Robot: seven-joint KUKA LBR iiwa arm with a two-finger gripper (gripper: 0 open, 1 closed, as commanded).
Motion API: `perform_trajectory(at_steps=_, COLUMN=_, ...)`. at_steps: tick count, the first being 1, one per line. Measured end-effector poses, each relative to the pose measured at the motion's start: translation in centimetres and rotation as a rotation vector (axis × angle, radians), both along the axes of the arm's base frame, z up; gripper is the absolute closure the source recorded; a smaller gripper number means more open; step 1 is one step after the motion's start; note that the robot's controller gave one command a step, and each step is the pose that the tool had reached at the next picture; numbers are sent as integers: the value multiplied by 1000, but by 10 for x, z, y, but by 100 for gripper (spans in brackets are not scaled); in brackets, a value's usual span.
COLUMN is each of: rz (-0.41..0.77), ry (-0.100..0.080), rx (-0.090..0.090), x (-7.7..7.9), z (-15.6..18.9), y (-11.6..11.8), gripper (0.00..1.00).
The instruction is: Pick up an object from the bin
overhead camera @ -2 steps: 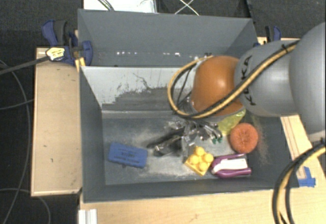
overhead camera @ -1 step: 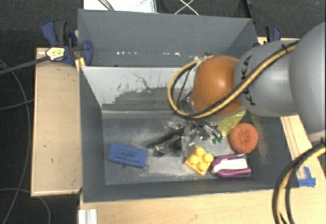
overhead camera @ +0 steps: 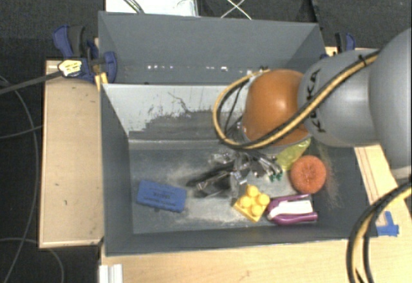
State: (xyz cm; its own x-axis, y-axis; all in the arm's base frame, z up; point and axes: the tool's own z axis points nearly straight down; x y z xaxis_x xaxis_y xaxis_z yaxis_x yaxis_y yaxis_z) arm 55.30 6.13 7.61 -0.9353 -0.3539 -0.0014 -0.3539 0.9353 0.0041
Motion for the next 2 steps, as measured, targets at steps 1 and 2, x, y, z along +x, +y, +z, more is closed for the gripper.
perform_trajectory(at_steps=1, rz=-2, ry=3, rx=0, x=-1, z=17, y=0, gripper=100)
perform_trajectory(at_steps=2, rz=-2, ry=0, rx=0, x=0, z=37, y=0, gripper=100)
